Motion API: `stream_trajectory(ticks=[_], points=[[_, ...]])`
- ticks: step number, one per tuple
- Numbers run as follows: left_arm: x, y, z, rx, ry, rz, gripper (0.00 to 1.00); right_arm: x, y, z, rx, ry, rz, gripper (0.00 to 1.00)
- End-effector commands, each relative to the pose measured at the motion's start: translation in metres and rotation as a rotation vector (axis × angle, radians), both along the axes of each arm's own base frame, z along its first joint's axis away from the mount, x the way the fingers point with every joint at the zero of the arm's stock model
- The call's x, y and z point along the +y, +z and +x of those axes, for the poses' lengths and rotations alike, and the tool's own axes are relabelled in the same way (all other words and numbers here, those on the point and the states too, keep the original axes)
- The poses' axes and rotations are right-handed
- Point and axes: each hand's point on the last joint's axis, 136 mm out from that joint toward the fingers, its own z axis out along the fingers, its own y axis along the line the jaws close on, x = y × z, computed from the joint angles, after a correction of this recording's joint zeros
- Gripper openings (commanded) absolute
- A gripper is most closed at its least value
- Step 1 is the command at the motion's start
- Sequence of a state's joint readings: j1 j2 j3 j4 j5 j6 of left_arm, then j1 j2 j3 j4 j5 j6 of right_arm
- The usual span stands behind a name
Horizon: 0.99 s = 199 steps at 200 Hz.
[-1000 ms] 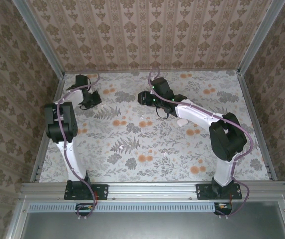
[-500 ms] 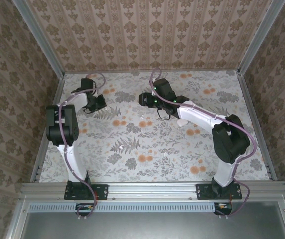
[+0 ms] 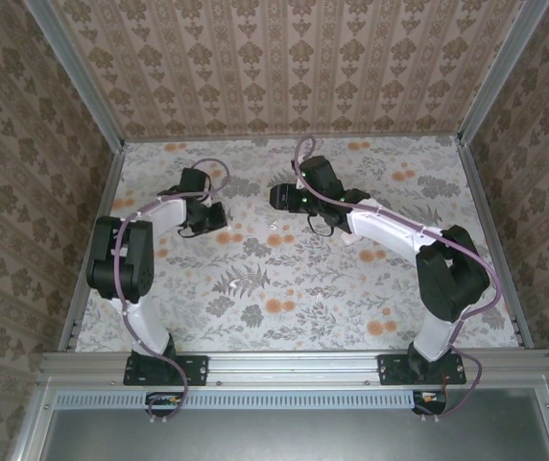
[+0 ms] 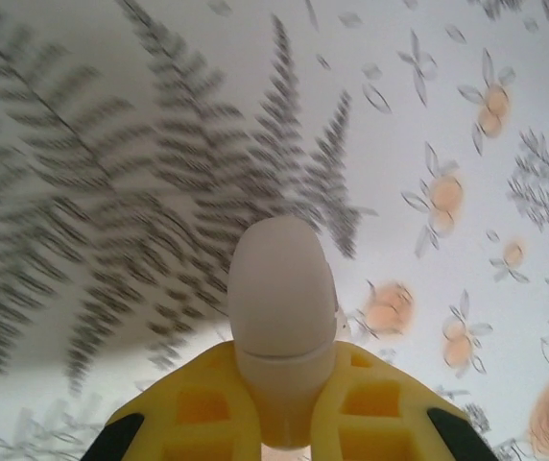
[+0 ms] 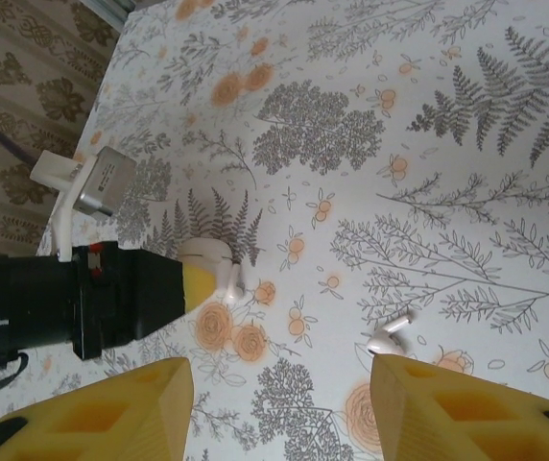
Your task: Insert the wireless bluetooth earbuds into the charging case
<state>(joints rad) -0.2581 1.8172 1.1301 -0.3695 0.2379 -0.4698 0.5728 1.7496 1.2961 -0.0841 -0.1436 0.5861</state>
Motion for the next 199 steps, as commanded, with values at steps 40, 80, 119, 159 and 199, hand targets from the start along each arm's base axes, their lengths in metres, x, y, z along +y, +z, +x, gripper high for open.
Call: stream_trajectory(ticks=[40,80,119,159,199], points=[[-0.030,0.037,-0.029,-0.102,-0.060,-0.019,0.00,-0.003,-0.007,-0.019,0.078,0.014,-0.008,0.52],[0.018,0.075,-0.047,-0.189,-0.024,0.038,0.00,0.027,-0.035,-0.018,0.154,0.069,-0.086,0.51],[0.061,0.115,-0.074,-0.301,-0.002,0.061,0.00,0.075,-0.071,-0.003,0.199,0.140,-0.182,0.49],[0.072,0.141,-0.097,-0.392,0.009,0.035,0.00,0.111,-0.106,0.016,0.203,0.172,-0.284,0.47],[0.073,0.149,-0.110,-0.428,0.015,0.012,0.00,0.123,-0.130,0.012,0.185,0.207,-0.446,0.46]])
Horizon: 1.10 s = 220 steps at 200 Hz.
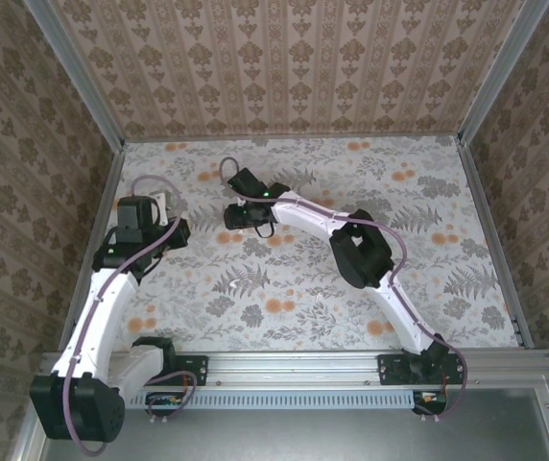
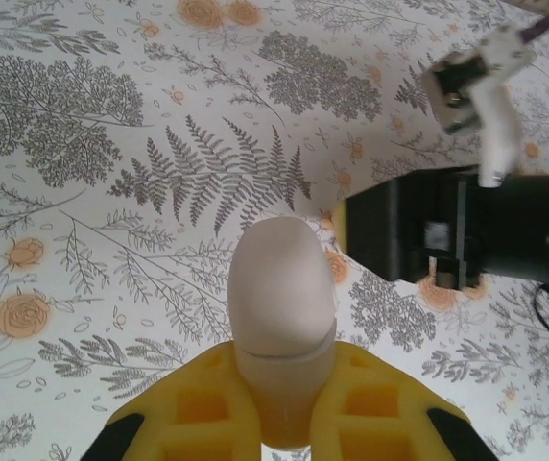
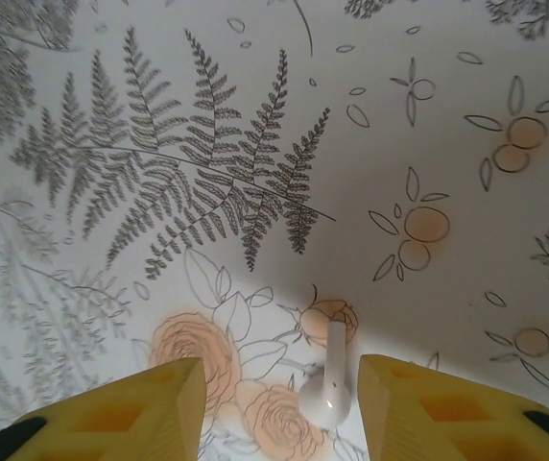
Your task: Insert the wireless bluetooth earbuds into the charging case
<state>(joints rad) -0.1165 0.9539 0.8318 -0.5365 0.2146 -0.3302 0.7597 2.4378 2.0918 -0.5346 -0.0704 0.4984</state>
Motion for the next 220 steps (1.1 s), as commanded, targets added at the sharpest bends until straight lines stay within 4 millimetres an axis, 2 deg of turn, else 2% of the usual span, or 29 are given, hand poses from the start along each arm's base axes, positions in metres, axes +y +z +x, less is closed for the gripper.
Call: stream_trajectory(ticks=[1,57,116,154,189,220], points=[[0.000,-0.004,-0.011,0.012,-0.027,0.000,0.00,-0.009,-0.008,-0.006,-0.020,0.028,-0.150,0.46],[0.000,-0.005,-0.016,0.005,-0.030,-0.012,0.00,-0.014,-0.028,-0.009,-0.046,0.044,-0.254,0.44],[-0.004,-0.007,-0.021,0.009,-0.040,-0.037,0.00,-0.012,-0.044,-0.006,-0.045,0.072,-0.282,0.35],[-0.008,-0.008,-0.025,0.009,-0.053,-0.060,0.00,-0.013,-0.043,-0.003,-0.056,0.083,-0.295,0.23],[-0.011,-0.006,-0.027,0.003,-0.067,-0.076,0.00,-0.018,-0.042,-0.009,-0.039,0.103,-0.320,0.16],[-0.026,0.001,-0.028,-0.023,-0.146,-0.133,0.00,-0.028,-0.035,-0.020,-0.025,0.113,-0.339,0.11]])
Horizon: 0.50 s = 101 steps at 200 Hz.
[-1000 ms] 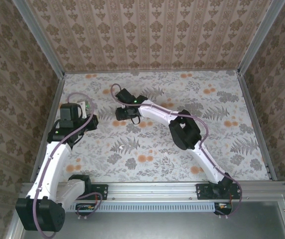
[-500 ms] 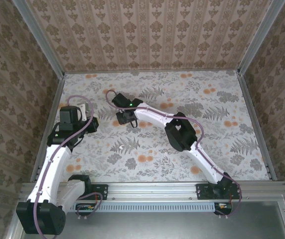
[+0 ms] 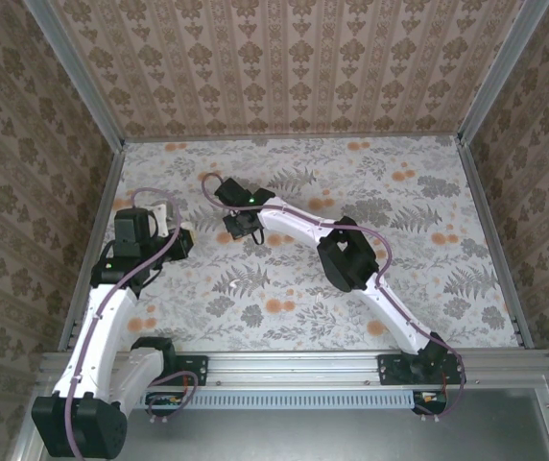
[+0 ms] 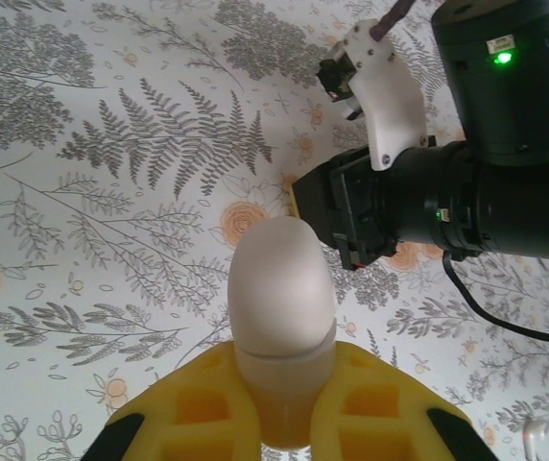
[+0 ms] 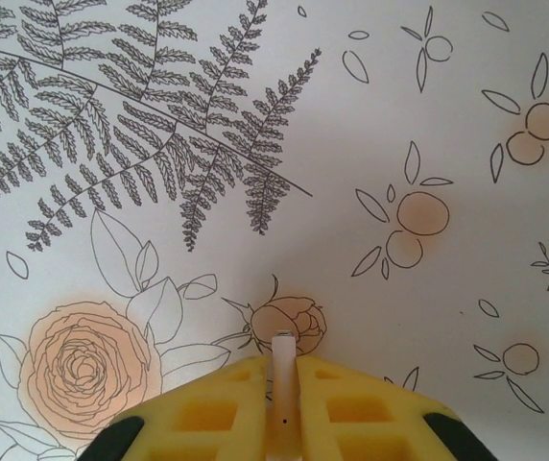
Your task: Insert the wireless bluetooth earbuds into the charging case
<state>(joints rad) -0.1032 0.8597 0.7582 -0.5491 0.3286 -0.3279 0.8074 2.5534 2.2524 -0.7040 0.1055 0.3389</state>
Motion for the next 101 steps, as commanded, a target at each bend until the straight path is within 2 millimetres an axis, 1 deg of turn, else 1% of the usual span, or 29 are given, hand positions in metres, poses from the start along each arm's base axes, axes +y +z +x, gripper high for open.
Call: stream_trajectory(ticks=[1,18,27,32,36,41,61,82,86,101], points=[[-0.014,0.006,-0.004,-0.025,-0.074,-0.061,0.00,-0.023,-0.006,-0.016,0.048,0.011,-0.088,0.11],[-0.023,0.011,-0.005,-0.048,-0.117,-0.093,0.00,-0.032,0.000,-0.025,0.046,0.015,-0.089,0.10],[-0.029,0.014,-0.006,-0.063,-0.144,-0.106,0.00,-0.039,-0.002,-0.033,0.054,0.023,-0.095,0.09],[-0.032,0.016,-0.006,-0.073,-0.156,-0.112,0.00,-0.041,0.002,-0.037,0.052,0.034,-0.087,0.09],[-0.034,0.017,-0.007,-0.081,-0.168,-0.116,0.00,-0.045,-0.001,-0.042,0.063,0.040,-0.092,0.09],[-0.037,0.018,-0.008,-0.089,-0.180,-0.122,0.00,-0.048,0.002,-0.047,0.063,0.050,-0.087,0.09],[-0.052,0.022,-0.011,-0.121,-0.234,-0.140,0.00,-0.066,0.005,-0.071,0.084,0.096,-0.090,0.08],[-0.070,0.021,-0.017,-0.146,-0.301,-0.141,0.00,-0.088,0.002,-0.101,0.123,0.155,-0.104,0.08],[-0.073,0.021,-0.019,-0.152,-0.314,-0.140,0.00,-0.090,0.004,-0.106,0.129,0.173,-0.099,0.08],[-0.086,0.020,-0.023,-0.169,-0.357,-0.141,0.00,-0.104,-0.001,-0.131,0.168,0.240,-0.099,0.08]])
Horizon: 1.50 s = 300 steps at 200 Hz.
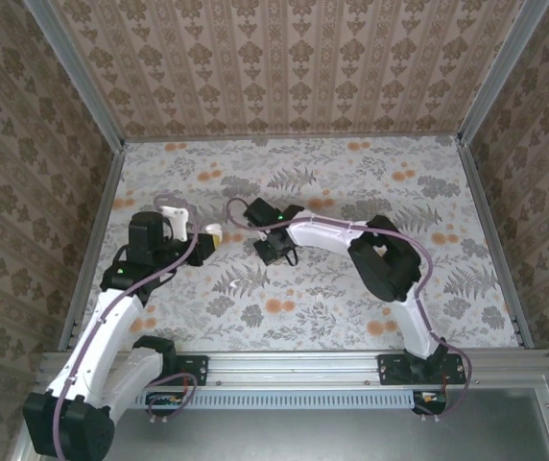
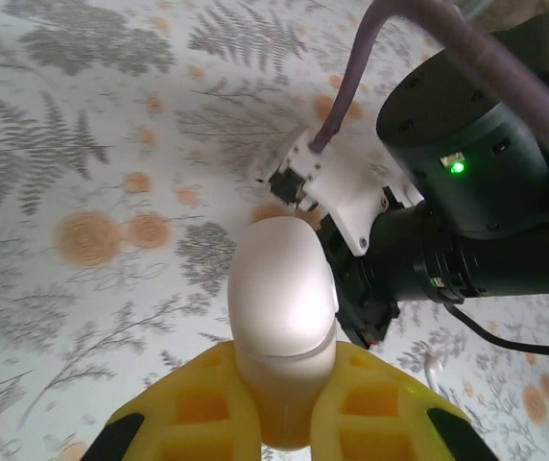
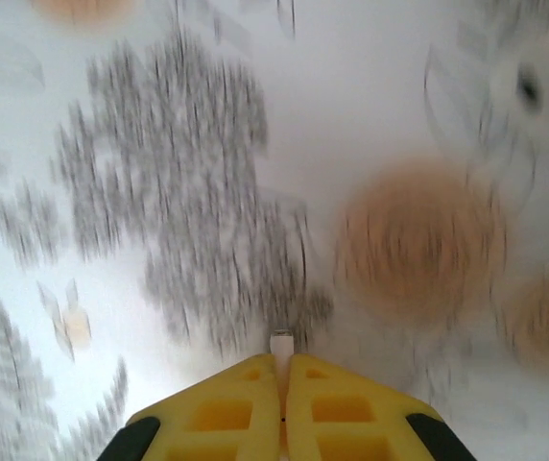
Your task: Insert the wireless bluetooth earbuds into the charging case
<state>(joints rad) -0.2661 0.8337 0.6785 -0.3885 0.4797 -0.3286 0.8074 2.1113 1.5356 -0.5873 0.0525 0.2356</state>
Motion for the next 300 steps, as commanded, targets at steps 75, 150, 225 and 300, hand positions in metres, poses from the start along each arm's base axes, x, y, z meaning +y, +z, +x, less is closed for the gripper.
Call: stream_trajectory(ticks=[75,150,225,300], points=[[-0.048,0.001,-0.022,-0.115,-0.159,-0.021,0.00,-0.088,0.018,-0.050,0.088,0.086,-0.052,0.38],[-0.053,-0.008,-0.028,-0.134,-0.193,0.023,0.00,-0.115,0.058,-0.066,0.082,-0.332,0.198,0.43],[-0.063,-0.015,-0.031,-0.153,-0.222,0.044,0.00,-0.116,0.033,-0.084,0.114,-0.462,0.197,0.39],[-0.061,-0.028,-0.044,-0.161,-0.225,0.034,0.00,-0.077,0.020,-0.075,0.148,-0.273,-0.017,0.39]])
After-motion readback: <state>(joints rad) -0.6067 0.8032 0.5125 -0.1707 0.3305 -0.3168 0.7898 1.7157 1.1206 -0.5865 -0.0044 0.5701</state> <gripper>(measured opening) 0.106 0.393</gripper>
